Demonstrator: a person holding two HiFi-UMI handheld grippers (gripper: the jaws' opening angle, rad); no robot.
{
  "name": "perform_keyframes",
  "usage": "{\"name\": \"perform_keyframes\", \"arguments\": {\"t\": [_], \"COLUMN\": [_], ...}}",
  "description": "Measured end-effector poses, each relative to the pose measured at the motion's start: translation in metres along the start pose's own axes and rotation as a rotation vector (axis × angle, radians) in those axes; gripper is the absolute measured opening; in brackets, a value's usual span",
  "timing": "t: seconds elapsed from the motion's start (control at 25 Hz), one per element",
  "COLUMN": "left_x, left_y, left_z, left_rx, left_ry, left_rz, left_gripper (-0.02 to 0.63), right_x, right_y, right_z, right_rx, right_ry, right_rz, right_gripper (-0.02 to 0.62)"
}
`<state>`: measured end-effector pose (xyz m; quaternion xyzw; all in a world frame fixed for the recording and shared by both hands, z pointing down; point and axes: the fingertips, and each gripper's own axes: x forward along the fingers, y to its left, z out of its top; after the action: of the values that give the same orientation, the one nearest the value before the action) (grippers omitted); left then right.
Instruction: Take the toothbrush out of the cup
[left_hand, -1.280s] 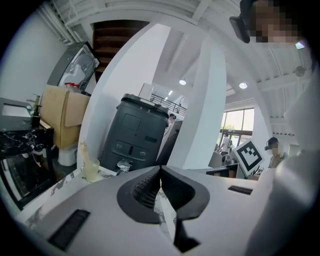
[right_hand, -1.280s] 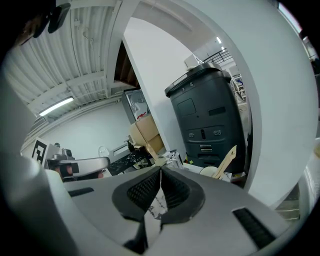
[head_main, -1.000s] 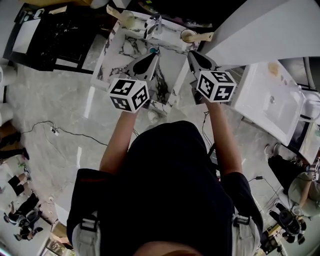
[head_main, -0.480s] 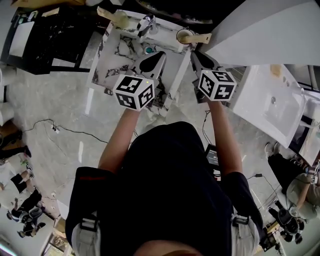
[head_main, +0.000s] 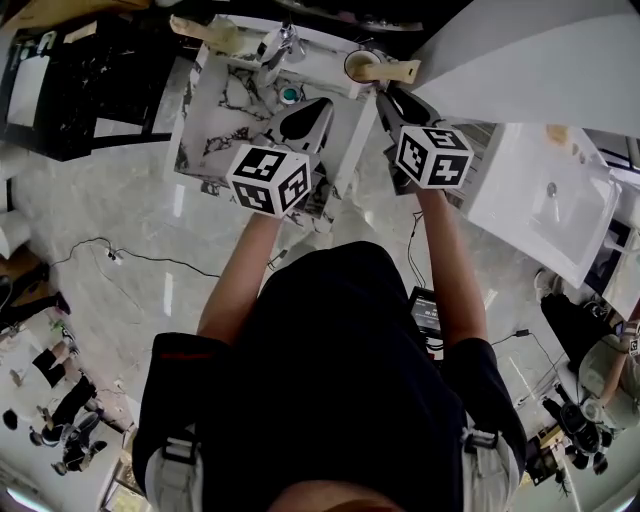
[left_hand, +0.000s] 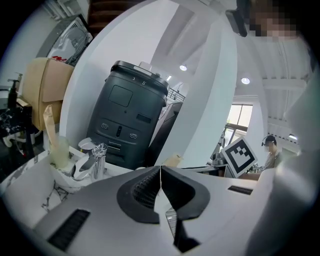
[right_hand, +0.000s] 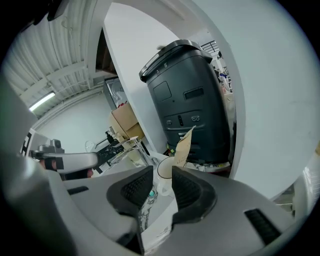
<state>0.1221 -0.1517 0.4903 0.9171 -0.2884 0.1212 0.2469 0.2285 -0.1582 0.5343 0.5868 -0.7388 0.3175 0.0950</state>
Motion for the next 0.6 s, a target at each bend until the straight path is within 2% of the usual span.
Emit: {"name": "perform_keyframes", "arguments": {"t": [0.24,0.6], "left_x": [0.012,0.015], "left_y": [0.009,0.030], "left_z": [-0.002,-0.007], "left_rx": [-0.018,-0.052], "left_ry": [0.015,0.029], "left_rz": [0.000,0.039], "left_gripper": [0.017,0.017], "right_x": [0.016,0.044], "right_y": [-0.009,-0.021], "right_z": [-0.003,0.000], "right_rx": [0.014,0.027], "right_ry": [0.027,0.054], "right_rz": [-0.006,-0.026], "right_gripper": [0.120,0.121]}}
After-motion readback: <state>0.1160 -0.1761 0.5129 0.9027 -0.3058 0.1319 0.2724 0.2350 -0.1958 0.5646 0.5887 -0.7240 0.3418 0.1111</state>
